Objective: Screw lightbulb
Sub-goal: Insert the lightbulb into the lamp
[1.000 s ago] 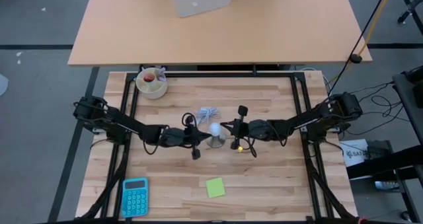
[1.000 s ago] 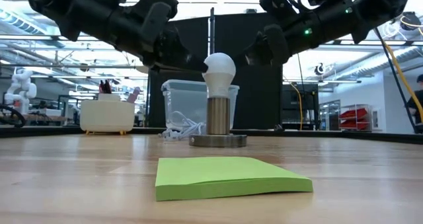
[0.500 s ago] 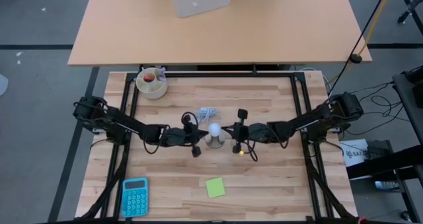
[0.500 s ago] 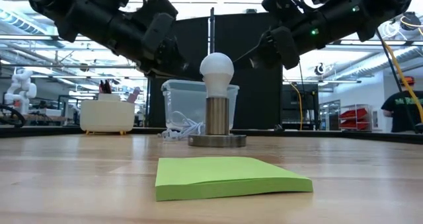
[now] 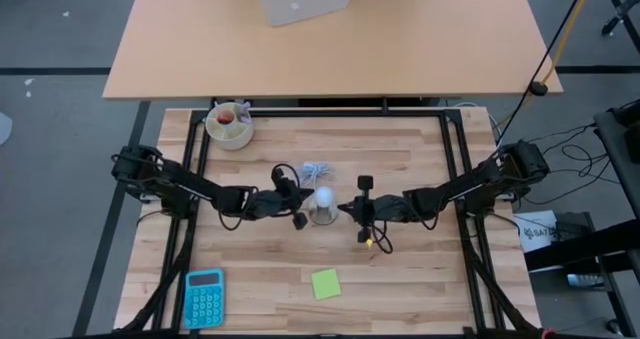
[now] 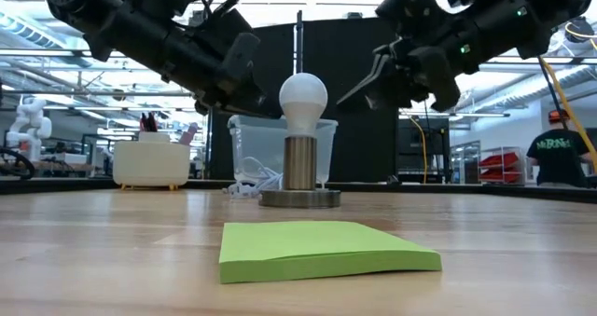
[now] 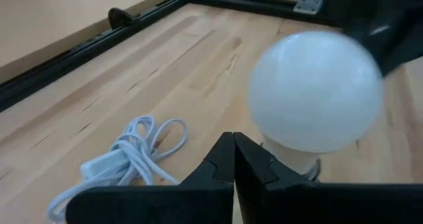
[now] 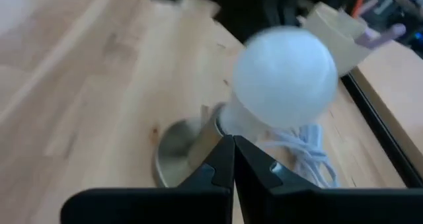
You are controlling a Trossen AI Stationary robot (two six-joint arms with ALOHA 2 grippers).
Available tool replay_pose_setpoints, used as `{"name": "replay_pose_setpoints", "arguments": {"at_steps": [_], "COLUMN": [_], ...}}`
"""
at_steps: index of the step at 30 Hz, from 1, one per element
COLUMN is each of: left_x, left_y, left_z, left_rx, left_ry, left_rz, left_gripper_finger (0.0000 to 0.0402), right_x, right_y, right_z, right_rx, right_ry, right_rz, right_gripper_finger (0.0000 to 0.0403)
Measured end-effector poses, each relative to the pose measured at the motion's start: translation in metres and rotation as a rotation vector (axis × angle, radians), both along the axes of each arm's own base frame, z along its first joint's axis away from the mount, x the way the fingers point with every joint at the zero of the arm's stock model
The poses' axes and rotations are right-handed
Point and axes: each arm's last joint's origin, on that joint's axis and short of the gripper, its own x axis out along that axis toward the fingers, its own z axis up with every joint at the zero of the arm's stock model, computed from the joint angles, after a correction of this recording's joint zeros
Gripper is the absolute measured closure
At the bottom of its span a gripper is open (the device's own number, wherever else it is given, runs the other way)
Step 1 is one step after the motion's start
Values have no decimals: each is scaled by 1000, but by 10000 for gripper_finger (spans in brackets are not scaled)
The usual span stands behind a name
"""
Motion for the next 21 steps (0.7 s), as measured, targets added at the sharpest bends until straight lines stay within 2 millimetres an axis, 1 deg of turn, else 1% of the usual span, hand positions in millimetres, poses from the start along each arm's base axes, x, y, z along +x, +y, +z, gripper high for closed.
{"name": "replay_pose_setpoints", "arguments": {"at_steps": [3,6,11,15,18,21], "left_x": [-1,-5,-15,-21,-21,-17], "left_y": [-5,-9,-19,-30,-33,-30], "left_z": [6,16,34,45,44,34], "left_rx": [4,21,52,68,61,48], "left_ry": [-25,-54,-83,-108,-105,-75], "left_rz": [-22,-35,-50,-140,-173,-154], "left_gripper_finger": [401,401,401,401,401,401], "right_x": [0,1,2,5,7,9], "right_y": [-5,-10,-19,-25,-30,-35], "right_z": [-1,-1,0,2,6,10], "right_rx": [-7,-6,-6,-4,7,24], "right_ry": [5,6,1,-35,-77,-126], "right_rz": [-39,-61,-94,-113,-126,-146], "right_gripper_finger": [403,403,403,403,403,403]}}
